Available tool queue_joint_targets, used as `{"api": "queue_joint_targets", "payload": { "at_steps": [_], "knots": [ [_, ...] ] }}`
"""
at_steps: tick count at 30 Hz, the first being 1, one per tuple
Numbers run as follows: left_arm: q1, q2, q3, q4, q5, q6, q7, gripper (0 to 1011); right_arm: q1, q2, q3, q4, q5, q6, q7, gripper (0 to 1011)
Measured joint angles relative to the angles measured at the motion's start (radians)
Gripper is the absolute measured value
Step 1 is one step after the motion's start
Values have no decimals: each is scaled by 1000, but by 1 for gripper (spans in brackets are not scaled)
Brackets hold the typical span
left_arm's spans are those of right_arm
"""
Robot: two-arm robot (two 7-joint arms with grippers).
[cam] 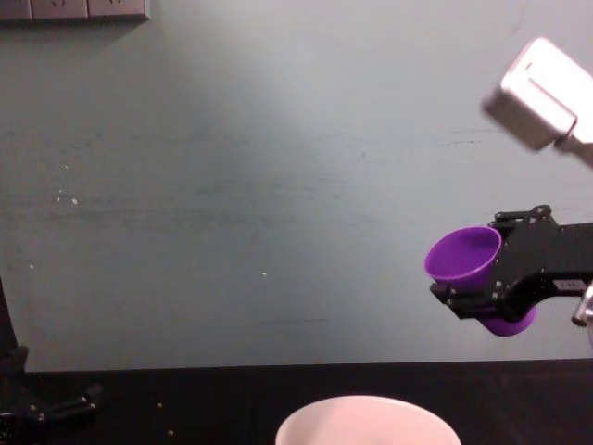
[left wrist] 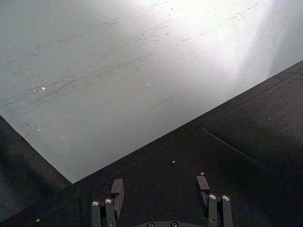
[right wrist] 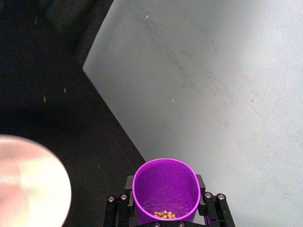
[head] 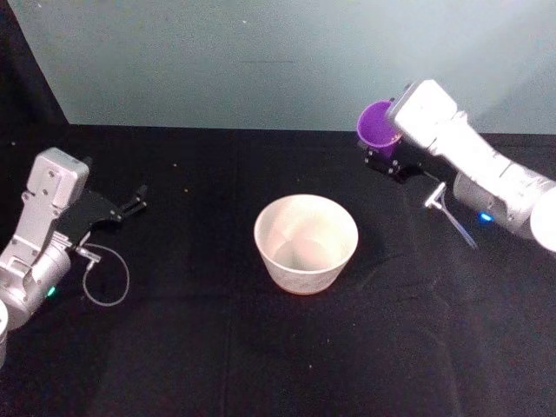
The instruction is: Pick up the cup and pour the mung beans from the cup into the bowl.
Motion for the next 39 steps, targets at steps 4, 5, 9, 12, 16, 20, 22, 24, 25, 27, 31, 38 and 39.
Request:
{"api": "queue_joint_targets", "payload": {
  "at_steps": [4, 5, 9, 12, 16, 20, 22, 24, 25, 27, 31, 38, 39],
  "knots": [
    [0, 0, 0, 0, 0, 0, 0, 1000, 7, 22, -37, -17, -92, 5, -16, 730],
    [0, 0, 0, 0, 0, 0, 0, 1000, 9, 26, -46, -20, -115, 6, -21, 730],
    [0, 0, 0, 0, 0, 0, 0, 1000, 25, 49, -100, -36, -243, 13, -35, 730],
    [0, 0, 0, 0, 0, 0, 0, 1000, 37, 59, -135, -43, -326, 20, -40, 730],
    [0, 0, 0, 0, 0, 0, 0, 1000, 54, 73, -185, -50, -445, 33, -52, 730],
    [0, 0, 0, 0, 0, 0, 0, 1000, 62, 79, -220, -54, -530, 39, -54, 730],
    [0, 0, 0, 0, 0, 0, 0, 1000, 63, 79, -226, -56, -548, 39, -54, 730],
    [0, 0, 0, 0, 0, 0, 0, 1000, 63, 79, -232, -58, -570, 38, -54, 730],
    [0, 0, 0, 0, 0, 0, 0, 1000, 63, 79, -233, -58, -576, 37, -54, 730],
    [0, 0, 0, 0, 0, 0, 0, 1000, 62, 78, -234, -59, -587, 35, -53, 730],
    [0, 0, 0, 0, 0, 0, 0, 1000, 57, 74, -234, -62, -601, 27, -50, 730],
    [0, 0, 0, 0, 0, 0, 0, 1000, 46, 67, -238, -68, -624, 10, -38, 730],
    [0, 0, 0, 0, 0, 0, 0, 1000, 44, 67, -239, -70, -628, 8, -37, 730]
  ]
}}
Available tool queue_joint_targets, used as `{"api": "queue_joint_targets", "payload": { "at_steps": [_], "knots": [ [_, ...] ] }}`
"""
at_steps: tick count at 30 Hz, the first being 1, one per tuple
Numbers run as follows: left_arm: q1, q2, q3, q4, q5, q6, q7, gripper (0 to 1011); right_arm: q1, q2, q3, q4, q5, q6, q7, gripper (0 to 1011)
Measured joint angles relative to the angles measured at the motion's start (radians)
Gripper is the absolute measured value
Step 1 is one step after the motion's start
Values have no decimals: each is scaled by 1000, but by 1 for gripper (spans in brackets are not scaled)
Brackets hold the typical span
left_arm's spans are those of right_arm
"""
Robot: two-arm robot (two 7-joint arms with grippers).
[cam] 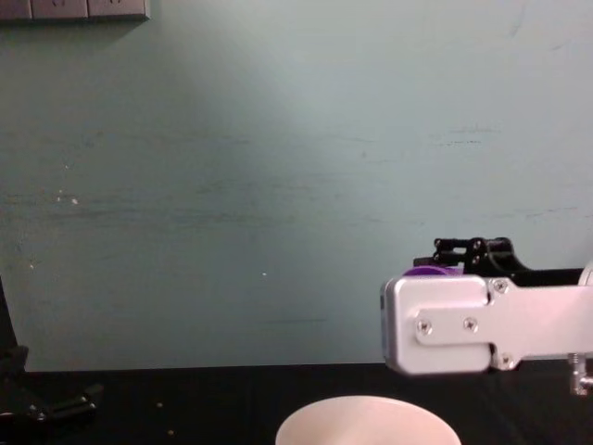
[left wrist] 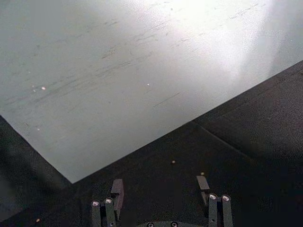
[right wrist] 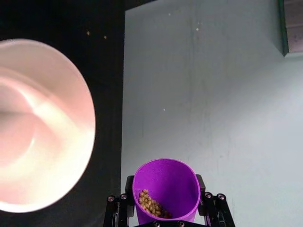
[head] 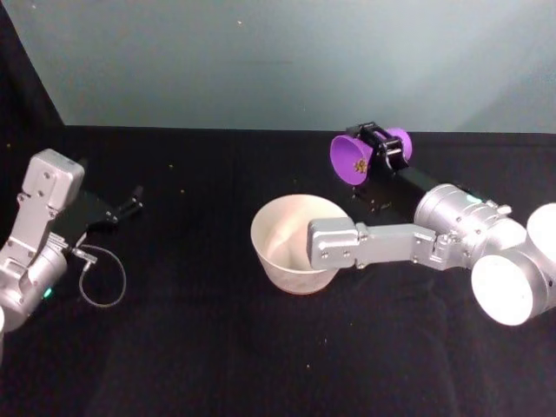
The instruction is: Pick up the cup and pour the mung beans from the cup into the bowl.
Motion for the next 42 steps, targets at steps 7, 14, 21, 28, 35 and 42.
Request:
{"api": "queue_joint_targets", "payload": {
  "at_steps": [7, 14, 21, 28, 35, 42],
  "knots": [
    [0, 0, 0, 0, 0, 0, 0, 1000, -13, -3, -10, -15, -36, -10, 9, 730],
    [0, 0, 0, 0, 0, 0, 0, 1000, -18, -2, -23, -21, -100, -15, 11, 730],
    [0, 0, 0, 0, 0, 0, 0, 1000, -18, 4, -34, -23, -158, -24, 17, 730],
    [0, 0, 0, 0, 0, 0, 0, 1000, -20, 5, -40, -25, -201, -30, 28, 730],
    [0, 0, 0, 0, 0, 0, 0, 1000, -24, -1, -35, -25, -227, -36, 37, 730],
    [0, 0, 0, 0, 0, 0, 0, 1000, -34, -7, -26, -24, -247, -41, 44, 730]
  ]
}}
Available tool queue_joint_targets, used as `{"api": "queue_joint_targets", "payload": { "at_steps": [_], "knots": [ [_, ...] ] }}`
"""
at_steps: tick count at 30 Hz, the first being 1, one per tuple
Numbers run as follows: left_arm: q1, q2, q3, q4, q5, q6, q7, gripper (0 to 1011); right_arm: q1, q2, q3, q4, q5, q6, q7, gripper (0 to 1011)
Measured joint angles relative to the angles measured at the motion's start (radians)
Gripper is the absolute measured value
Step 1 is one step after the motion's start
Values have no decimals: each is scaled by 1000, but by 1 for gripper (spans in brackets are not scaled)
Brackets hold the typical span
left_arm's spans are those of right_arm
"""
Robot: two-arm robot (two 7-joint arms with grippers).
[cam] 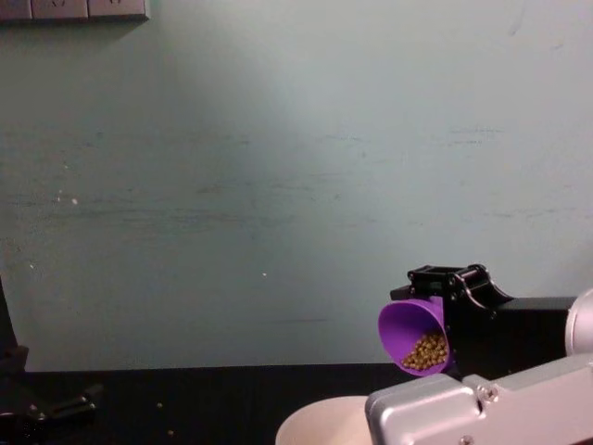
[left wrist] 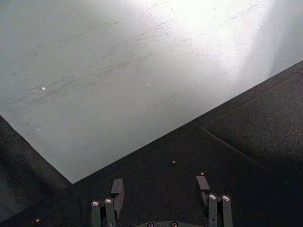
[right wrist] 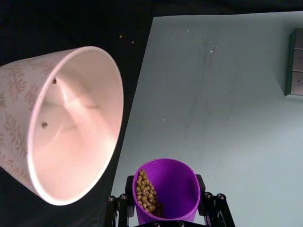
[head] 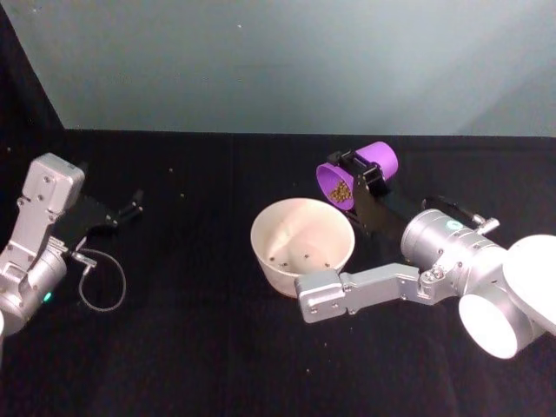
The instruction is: Pick up the cup and pour the mung beans from the cup into the bowl.
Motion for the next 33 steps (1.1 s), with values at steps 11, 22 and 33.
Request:
{"api": "queue_joint_targets", "payload": {
  "at_steps": [11, 22, 33],
  "knots": [
    [0, 0, 0, 0, 0, 0, 0, 1000, -17, -9, 16, 12, -33, -5, 7, 730],
    [0, 0, 0, 0, 0, 0, 0, 1000, -27, -15, 28, 19, -69, -19, 12, 730],
    [0, 0, 0, 0, 0, 0, 0, 1000, -35, -24, 34, 29, -110, -33, 18, 730]
  ]
}}
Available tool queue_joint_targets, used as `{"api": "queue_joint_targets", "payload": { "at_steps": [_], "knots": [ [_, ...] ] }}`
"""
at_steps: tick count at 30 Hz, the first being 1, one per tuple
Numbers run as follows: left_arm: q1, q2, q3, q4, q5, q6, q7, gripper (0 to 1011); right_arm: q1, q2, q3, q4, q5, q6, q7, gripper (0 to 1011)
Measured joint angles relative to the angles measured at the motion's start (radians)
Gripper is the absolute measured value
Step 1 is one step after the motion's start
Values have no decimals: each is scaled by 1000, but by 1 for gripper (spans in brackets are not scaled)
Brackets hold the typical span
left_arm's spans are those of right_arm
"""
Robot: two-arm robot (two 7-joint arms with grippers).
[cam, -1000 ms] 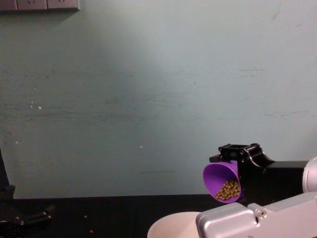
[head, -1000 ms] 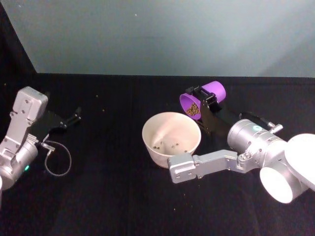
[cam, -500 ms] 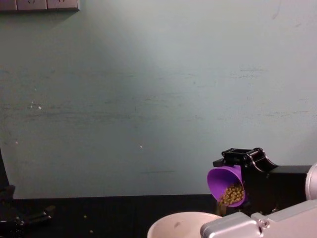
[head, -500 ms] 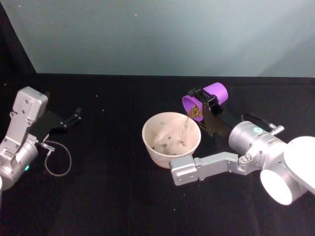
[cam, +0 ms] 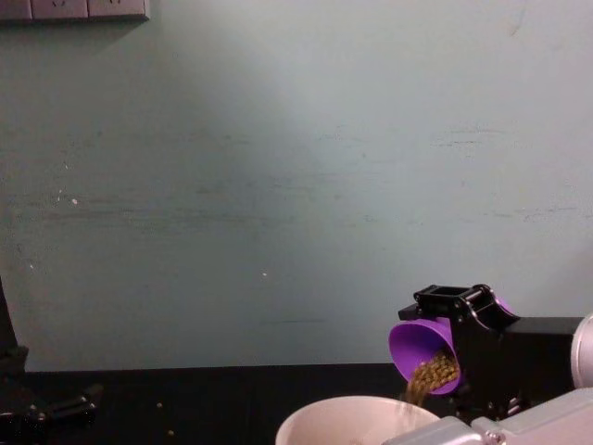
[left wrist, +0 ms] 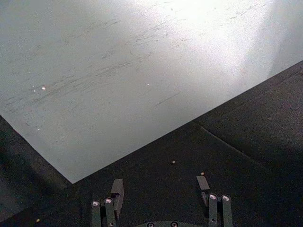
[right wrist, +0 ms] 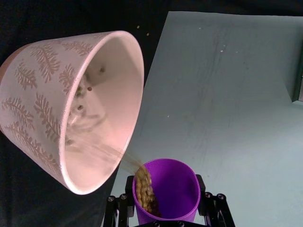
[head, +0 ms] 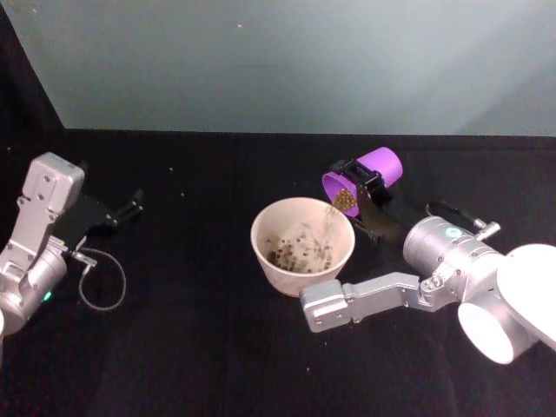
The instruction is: Pick up the cup and pour the mung beans from the cup into the bowl.
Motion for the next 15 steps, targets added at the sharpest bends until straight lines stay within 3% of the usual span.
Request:
{"api": "queue_joint_targets", "payload": {
  "at_steps": [15],
  "knots": [
    [0, 0, 0, 0, 0, 0, 0, 1000, -7, -11, 8, 3, -72, -15, 5, 730]
  ]
}}
